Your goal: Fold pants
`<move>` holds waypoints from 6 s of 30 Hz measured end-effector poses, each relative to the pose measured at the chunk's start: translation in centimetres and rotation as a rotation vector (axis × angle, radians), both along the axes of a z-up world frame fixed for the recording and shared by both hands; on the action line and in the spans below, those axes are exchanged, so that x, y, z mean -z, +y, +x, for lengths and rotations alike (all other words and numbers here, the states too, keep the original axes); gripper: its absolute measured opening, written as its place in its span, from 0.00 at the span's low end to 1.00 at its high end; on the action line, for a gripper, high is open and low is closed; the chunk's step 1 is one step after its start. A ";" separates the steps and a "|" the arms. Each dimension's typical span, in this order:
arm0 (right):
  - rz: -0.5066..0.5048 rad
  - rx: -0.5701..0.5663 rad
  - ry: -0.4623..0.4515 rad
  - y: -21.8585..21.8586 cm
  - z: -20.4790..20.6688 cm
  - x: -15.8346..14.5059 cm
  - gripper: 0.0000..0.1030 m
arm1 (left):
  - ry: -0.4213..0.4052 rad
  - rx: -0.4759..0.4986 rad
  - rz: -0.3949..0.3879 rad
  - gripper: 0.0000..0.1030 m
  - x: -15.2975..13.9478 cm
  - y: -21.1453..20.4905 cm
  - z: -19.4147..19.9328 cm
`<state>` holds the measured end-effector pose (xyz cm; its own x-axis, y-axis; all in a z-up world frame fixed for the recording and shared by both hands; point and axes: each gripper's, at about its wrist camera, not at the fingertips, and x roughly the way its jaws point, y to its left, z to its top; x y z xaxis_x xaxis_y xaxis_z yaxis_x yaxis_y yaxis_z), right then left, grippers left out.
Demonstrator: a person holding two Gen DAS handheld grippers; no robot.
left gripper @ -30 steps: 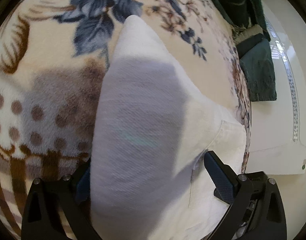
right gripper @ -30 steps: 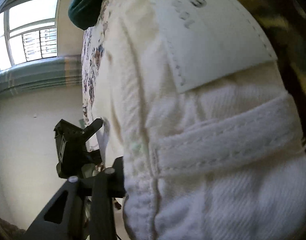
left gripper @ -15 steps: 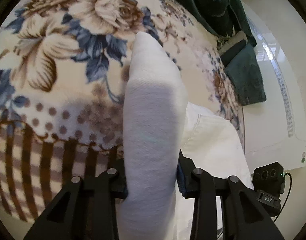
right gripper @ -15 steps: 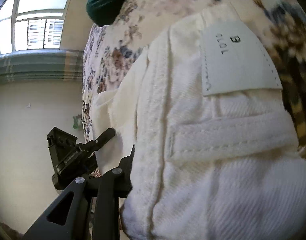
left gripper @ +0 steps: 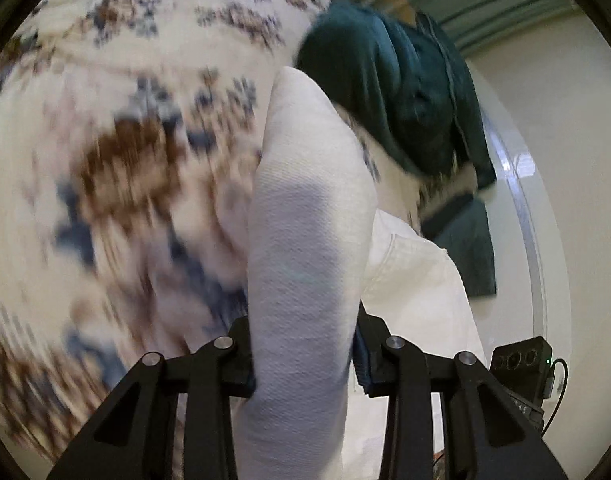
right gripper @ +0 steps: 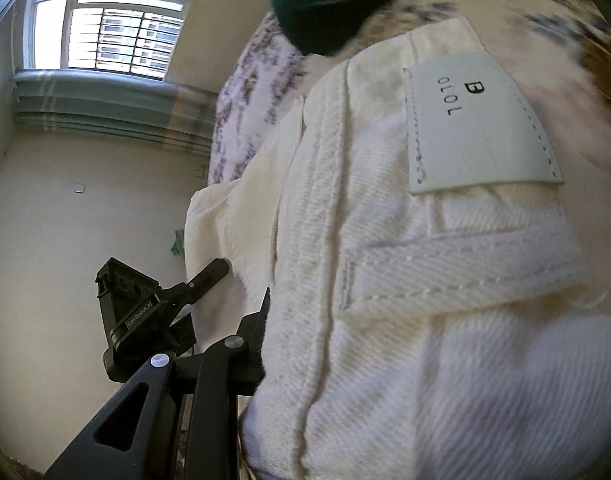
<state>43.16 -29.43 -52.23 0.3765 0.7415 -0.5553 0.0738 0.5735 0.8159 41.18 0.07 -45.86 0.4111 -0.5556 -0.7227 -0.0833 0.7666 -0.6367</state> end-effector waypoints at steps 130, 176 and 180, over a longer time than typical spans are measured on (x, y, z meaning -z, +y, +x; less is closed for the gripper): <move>-0.957 0.030 -0.556 19.2 -21.9 -54.5 1.00 | -0.398 -0.256 0.733 1.00 -39.0 10.9 -16.1; -0.951 0.018 -0.561 19.3 -21.3 -54.5 1.00 | -0.412 -0.261 0.747 1.00 -39.7 11.6 -15.3; -0.951 0.021 -0.560 19.3 -21.3 -54.5 1.00 | -0.412 -0.261 0.744 1.00 -39.7 11.7 -15.2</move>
